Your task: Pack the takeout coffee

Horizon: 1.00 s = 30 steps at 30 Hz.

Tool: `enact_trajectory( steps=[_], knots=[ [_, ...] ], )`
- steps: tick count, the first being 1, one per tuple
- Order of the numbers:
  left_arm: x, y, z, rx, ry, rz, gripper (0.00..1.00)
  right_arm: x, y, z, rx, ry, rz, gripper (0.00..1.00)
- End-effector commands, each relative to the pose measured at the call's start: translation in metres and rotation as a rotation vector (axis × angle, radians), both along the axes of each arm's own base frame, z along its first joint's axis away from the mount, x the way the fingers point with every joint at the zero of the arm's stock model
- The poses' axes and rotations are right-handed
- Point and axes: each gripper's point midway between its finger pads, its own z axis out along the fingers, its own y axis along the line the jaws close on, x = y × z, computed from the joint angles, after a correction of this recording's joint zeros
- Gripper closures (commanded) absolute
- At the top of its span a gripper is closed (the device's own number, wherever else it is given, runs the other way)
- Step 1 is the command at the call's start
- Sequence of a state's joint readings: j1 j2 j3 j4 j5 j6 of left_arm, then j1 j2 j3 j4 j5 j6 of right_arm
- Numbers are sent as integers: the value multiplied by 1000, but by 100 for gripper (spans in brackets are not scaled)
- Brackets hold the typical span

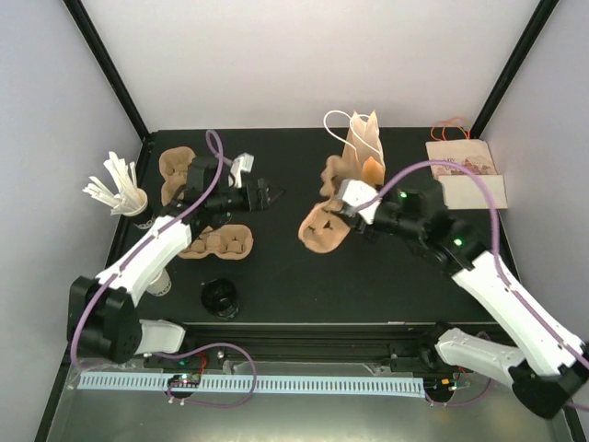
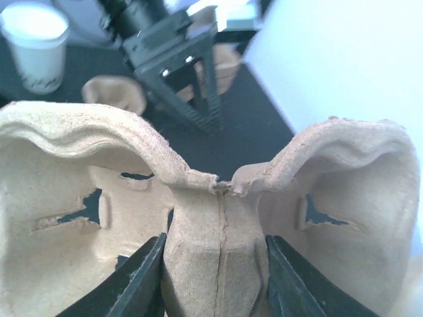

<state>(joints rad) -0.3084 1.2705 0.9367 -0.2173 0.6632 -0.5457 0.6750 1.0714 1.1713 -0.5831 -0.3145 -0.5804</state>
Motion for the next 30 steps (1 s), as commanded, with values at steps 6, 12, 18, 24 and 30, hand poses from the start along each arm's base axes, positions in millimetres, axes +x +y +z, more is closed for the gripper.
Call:
enact_trajectory(
  steps=[6, 12, 18, 24, 30],
  knots=[
    [63, -82, 83, -254, -110, -123, 2, 9, -80, 64, 376, -46, -386, 58],
    [102, -127, 119, -382, -154, -154, 4, 8, -97, 72, 395, -70, -462, 58],
    [136, -165, 139, -436, -157, -186, 15, 9, -116, 82, 395, -145, -546, 59],
    [156, -175, 124, -420, -106, -171, 61, 6, -102, 92, 393, -128, -467, 58],
    [144, -160, 115, -344, -100, -145, 84, 4, -68, 115, 490, -25, -312, 58]
  ],
)
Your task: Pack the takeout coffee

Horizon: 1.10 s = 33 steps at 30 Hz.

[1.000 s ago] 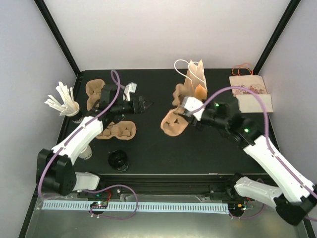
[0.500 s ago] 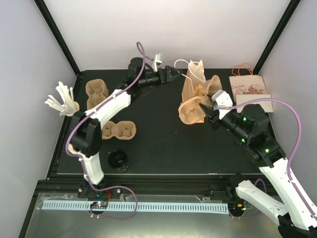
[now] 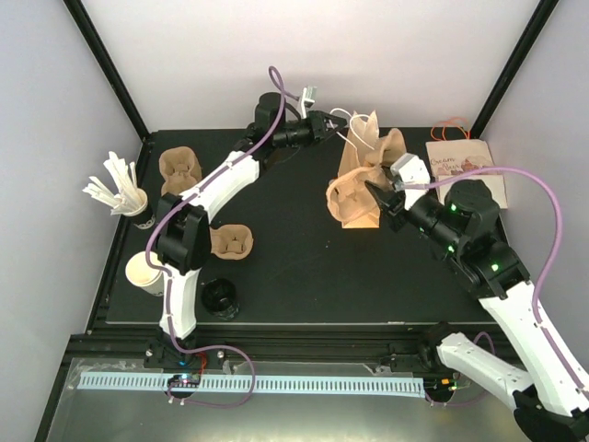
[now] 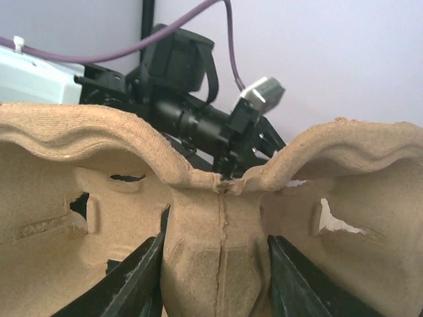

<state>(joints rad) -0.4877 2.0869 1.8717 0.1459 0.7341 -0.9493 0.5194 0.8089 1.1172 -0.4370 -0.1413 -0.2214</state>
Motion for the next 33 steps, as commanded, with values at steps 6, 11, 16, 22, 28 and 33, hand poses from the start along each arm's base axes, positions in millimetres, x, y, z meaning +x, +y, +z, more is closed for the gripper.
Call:
enact_trajectory(
  steps=[6, 11, 16, 22, 28, 33],
  knots=[
    [-34, 19, 22, 15, -28, -44, 91, 2, 48, 56, 196, 59, 231, 61],
    [-54, 21, 47, -14, -35, -147, 99, 5, 71, 80, 285, 134, 353, 62],
    [-79, 30, 73, -1, -66, -220, 98, 5, 83, 101, 356, 155, 423, 63],
    [-127, 47, 94, 34, -83, -320, 98, 1, 91, 119, 403, 169, 497, 64],
    [-172, 65, 72, 95, -64, -372, 98, -12, 108, 113, 449, 295, 654, 64],
    [-197, 75, 29, 142, -3, -398, 98, -25, 114, 98, 477, 369, 755, 64]
  ],
)
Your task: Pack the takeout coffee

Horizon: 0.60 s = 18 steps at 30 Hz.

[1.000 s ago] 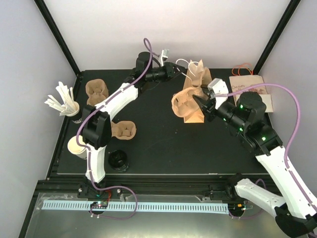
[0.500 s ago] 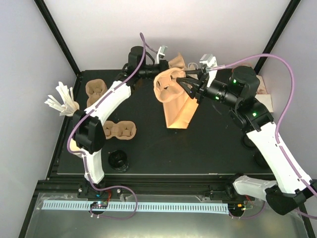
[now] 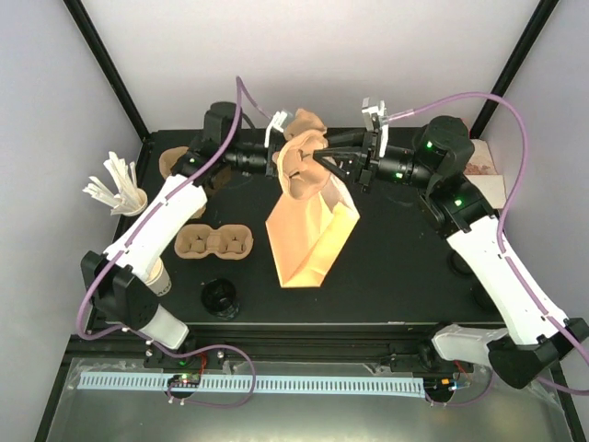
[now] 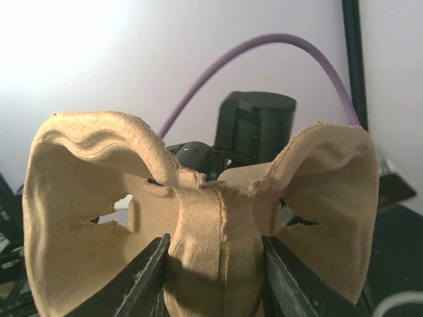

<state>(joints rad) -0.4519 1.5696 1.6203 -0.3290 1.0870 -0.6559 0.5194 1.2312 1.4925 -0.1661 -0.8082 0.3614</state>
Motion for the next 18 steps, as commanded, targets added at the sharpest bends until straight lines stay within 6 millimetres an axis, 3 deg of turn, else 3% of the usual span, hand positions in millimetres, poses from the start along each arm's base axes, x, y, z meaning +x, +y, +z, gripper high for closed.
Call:
enact_trajectory(
  steps=[1, 4, 9, 15, 18],
  knots=[
    [-23, 6, -52, 69, 81, -60, 99, -21, 1, -1, 55, 39, 129, 64],
    [-29, 6, -71, 89, 103, -70, 98, -25, -2, -7, 65, 50, 128, 64],
    [-35, 6, -83, 128, 108, -82, 98, -27, -10, -28, 39, 100, 117, 64],
    [-32, 6, -97, 157, 125, -80, 98, -29, -41, -45, 24, 103, 21, 63],
    [-31, 1, -109, 172, 146, -91, 98, -30, -46, -62, -10, 129, 3, 63]
  ],
)
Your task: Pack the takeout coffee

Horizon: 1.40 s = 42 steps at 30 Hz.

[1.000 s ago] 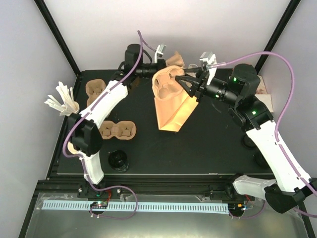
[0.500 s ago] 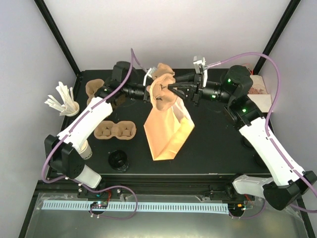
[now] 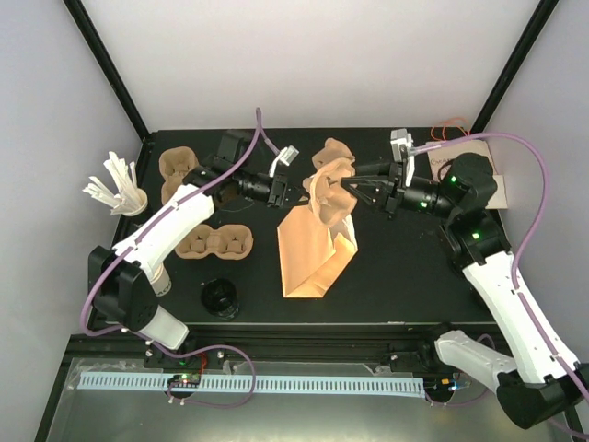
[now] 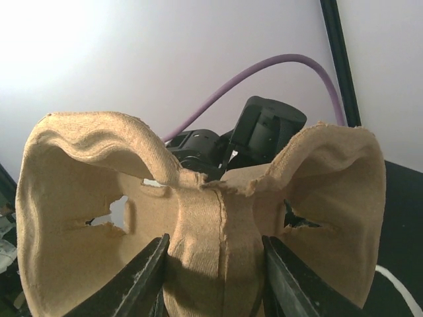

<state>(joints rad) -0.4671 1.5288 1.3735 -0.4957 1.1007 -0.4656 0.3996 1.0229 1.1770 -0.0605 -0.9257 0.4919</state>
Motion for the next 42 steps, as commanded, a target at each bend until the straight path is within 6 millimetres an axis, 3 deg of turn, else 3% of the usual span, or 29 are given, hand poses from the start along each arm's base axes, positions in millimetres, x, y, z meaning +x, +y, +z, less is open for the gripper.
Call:
enact_trajectory(
  steps=[1, 8, 14, 22, 30, 35, 42],
  knots=[
    [-1, -10, -11, 19, 4, -33, 99, -9, -7, -16, -41, 14, 2, 63],
    [-10, -43, -17, 16, 21, -106, 98, -33, -6, -22, -45, 21, 100, 61],
    [-15, -63, -22, 25, 34, -149, 99, -28, -9, -37, -85, 61, 57, 61],
    [-11, -59, -28, 50, 24, -132, 99, -17, -27, -82, -235, 166, -120, 64],
    [4, -46, -16, 65, -13, -75, 99, -20, -51, -101, -313, 190, -275, 65],
    [16, -32, 1, 63, -46, -21, 98, -25, -58, -115, -347, 201, -300, 64],
    [7, -27, 33, 28, -105, -46, 98, -14, -52, -143, -430, 279, -265, 63]
  ],
)
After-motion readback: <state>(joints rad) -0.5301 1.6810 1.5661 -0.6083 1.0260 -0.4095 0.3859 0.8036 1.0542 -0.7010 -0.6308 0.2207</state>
